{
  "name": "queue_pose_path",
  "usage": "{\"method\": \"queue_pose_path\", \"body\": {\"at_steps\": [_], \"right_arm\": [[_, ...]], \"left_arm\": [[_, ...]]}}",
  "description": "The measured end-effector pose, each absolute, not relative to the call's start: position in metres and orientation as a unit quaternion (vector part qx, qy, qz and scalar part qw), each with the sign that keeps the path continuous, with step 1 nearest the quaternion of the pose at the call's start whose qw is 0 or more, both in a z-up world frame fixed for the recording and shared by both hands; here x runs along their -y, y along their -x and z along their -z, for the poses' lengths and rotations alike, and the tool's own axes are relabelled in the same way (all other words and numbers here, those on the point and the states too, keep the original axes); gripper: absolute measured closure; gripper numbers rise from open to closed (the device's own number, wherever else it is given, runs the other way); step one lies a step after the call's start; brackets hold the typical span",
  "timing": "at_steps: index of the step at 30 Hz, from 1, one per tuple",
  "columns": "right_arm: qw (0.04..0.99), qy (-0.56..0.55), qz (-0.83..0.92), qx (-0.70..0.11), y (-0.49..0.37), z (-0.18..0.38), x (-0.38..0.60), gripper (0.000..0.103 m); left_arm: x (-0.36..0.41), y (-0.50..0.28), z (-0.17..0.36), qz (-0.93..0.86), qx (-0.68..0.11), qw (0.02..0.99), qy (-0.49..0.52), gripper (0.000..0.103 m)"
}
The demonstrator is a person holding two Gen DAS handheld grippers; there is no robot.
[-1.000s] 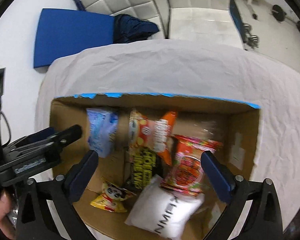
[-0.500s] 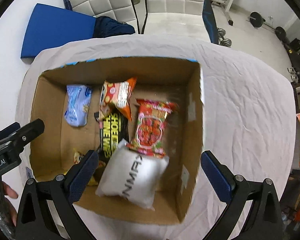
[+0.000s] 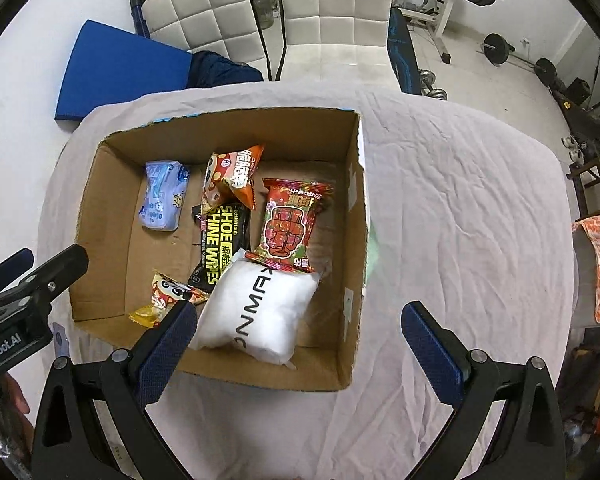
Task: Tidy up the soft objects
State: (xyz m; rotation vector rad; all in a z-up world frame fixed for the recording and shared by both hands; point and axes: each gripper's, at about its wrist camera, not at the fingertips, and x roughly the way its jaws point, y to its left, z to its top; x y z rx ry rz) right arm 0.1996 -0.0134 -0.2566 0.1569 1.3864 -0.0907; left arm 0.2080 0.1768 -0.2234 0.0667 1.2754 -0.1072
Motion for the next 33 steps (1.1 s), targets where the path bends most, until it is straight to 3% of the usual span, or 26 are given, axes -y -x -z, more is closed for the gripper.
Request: {"method": "queue_pose_path", "body": {"at_steps": [8,24,33], "right_arm": [[0.784,-0.08,0.036,-0.614,-0.172,0.213,0.017,0.0],[0.828,-0.071,0.005,-0.556,-0.05,0.068,0.014,0.0],[0.845,-0.07,0.011,-0.53,-0.021,0.026,0.023,0.0]], "left_arm": [[-0.172,-0.183,0.186,0.06,-0.567,0.821,-0.031,0.003],[-0.179,-0.073,0.035,0.051,-0.476,0.877,-0.027,0.003],[-0.178,-0.043,0.005,0.045,-0.461,0.886,-0.038,0.003]]}}
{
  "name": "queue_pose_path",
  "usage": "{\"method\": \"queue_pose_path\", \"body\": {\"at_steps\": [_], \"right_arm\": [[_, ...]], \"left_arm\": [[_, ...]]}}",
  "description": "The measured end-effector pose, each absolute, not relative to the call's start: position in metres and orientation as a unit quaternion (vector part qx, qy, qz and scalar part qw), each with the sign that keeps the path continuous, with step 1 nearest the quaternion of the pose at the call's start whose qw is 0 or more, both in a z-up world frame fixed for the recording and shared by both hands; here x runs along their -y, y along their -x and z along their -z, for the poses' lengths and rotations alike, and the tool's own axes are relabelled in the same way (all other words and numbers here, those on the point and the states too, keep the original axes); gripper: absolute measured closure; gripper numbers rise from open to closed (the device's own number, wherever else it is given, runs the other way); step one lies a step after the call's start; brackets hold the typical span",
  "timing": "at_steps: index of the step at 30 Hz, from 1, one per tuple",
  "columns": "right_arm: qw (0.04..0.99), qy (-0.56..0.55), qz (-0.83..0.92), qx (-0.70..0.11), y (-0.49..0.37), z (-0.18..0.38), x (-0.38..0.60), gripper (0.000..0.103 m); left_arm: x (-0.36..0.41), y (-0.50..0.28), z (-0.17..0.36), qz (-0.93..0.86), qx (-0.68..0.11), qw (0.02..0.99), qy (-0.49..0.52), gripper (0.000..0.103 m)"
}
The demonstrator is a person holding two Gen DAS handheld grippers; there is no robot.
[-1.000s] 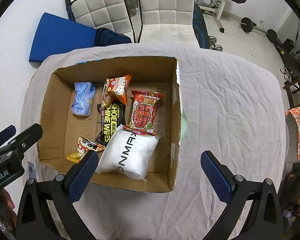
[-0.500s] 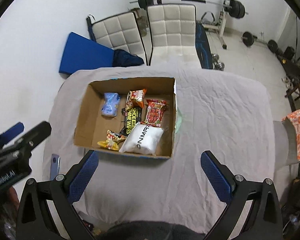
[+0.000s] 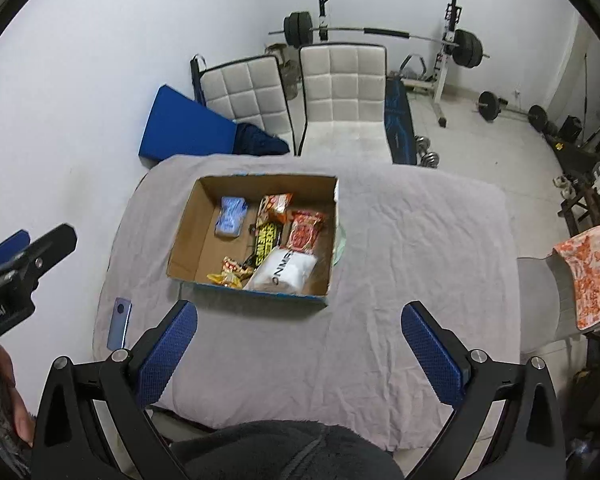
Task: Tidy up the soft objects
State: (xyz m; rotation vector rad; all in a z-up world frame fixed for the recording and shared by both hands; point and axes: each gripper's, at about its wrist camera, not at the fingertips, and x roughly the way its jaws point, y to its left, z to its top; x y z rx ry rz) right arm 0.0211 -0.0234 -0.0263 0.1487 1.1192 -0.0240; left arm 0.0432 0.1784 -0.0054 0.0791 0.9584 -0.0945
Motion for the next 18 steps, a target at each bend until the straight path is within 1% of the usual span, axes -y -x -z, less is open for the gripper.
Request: {"method": "queue_pose_path", "body": {"at_steps": [7,18], "right_arm": [[0.847,-0.087,0.03,-0.524,-0.013,0.018,0.038,0.0],[0.85,-0.079,0.067,-0.517,-0.009,0.018,0.05,0.0]], "left_arm": [[-0.175,-0.04,0.003,0.056,-0.456,0.888,-0.027,0.003],[-0.161,-0.034,0.01,0.075,-0.46,0.884,-0.034,0.003]]}}
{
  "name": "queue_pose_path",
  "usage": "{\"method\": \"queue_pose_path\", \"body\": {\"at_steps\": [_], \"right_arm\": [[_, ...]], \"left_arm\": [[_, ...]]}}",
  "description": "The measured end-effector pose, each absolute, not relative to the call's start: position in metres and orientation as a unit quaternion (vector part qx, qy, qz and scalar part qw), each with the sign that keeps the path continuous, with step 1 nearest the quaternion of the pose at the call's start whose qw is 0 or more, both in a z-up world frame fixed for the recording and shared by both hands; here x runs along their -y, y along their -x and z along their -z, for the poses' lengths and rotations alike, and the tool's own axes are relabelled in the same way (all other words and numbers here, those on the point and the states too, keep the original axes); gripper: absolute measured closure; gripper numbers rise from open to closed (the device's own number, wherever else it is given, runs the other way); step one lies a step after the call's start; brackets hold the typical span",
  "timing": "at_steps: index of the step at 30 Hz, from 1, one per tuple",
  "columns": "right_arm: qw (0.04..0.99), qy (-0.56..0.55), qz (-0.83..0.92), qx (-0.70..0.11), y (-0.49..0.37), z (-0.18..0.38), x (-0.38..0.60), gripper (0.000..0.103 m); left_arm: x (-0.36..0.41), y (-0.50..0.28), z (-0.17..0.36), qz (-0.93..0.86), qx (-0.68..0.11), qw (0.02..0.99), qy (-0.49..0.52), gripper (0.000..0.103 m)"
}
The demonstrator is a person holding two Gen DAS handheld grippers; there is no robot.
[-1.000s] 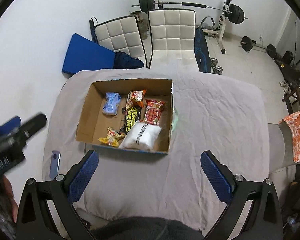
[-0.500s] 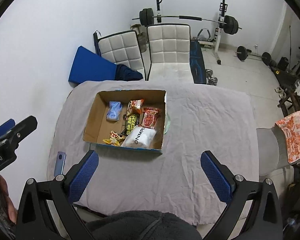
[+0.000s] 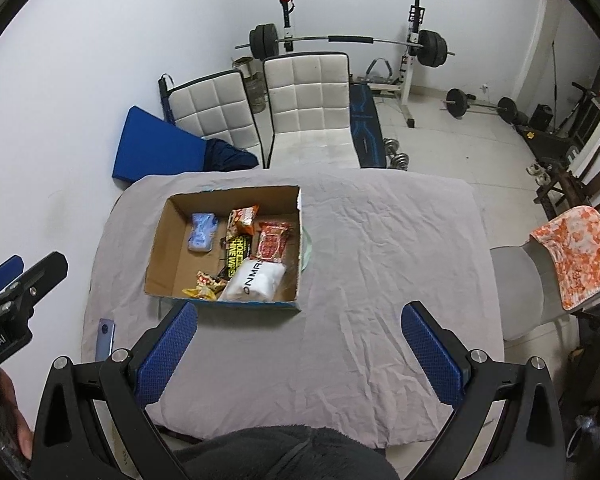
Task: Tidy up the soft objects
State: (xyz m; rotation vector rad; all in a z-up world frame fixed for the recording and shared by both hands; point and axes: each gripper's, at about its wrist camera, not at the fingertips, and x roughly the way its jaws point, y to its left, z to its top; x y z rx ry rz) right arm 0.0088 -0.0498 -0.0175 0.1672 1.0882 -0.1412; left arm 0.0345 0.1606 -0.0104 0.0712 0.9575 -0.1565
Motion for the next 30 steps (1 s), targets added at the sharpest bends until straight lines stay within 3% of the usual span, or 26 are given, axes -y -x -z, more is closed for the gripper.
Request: {"method": "queue_pose_path", "body": {"at_steps": [30], "right_arm": [[0.847,-0.078,0.091,-0.519,-0.011,0.017,0.061,0.0]], "left_arm": [[-0.151,-0.03,0.021,0.087,-0.481,0.872,-0.04,0.003]]}}
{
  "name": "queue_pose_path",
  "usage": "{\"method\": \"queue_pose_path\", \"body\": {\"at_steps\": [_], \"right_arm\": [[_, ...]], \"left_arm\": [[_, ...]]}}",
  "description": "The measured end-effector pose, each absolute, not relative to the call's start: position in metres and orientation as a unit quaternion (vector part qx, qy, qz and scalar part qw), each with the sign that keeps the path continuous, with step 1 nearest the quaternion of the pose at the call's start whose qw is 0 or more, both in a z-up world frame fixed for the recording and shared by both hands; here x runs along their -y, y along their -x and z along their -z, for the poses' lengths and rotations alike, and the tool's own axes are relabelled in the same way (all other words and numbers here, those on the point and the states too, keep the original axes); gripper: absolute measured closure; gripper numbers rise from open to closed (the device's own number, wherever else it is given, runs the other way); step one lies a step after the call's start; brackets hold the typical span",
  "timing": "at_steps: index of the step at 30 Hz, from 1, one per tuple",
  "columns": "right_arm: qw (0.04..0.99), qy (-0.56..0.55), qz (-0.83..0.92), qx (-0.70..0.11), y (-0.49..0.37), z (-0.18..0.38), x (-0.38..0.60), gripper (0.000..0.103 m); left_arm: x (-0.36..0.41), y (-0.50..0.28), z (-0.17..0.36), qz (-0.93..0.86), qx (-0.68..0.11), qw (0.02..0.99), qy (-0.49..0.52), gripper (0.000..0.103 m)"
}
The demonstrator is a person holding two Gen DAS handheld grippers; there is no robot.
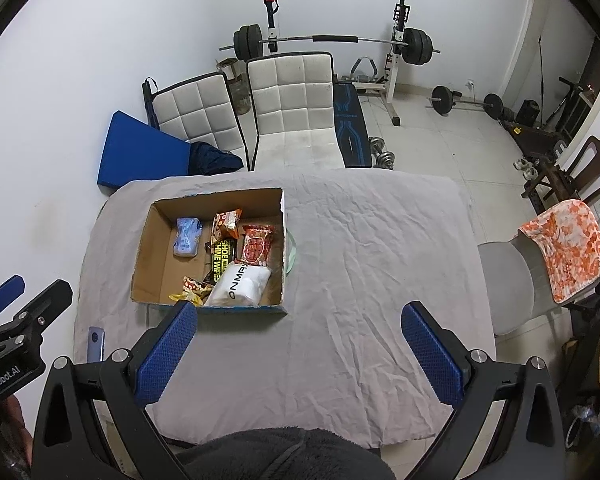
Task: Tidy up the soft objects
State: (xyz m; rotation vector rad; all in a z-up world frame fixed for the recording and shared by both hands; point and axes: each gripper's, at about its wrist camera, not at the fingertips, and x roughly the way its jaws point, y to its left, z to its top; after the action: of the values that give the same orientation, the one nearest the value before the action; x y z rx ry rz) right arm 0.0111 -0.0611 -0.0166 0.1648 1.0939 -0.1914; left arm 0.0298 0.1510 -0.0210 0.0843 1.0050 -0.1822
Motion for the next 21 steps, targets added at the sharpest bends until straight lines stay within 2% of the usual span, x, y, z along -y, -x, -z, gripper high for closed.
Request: {"method": "queue_pose_path", "body": {"at_steps": [21], "right_arm": [[0.851,-0.081,0.103,-0.508,-0.0081,0.0212,0.0669,0.0]], "left_arm": [[-0.155,-0.036,0.0244,0.09,-0.485,0.869,-0.031,0.003]]}}
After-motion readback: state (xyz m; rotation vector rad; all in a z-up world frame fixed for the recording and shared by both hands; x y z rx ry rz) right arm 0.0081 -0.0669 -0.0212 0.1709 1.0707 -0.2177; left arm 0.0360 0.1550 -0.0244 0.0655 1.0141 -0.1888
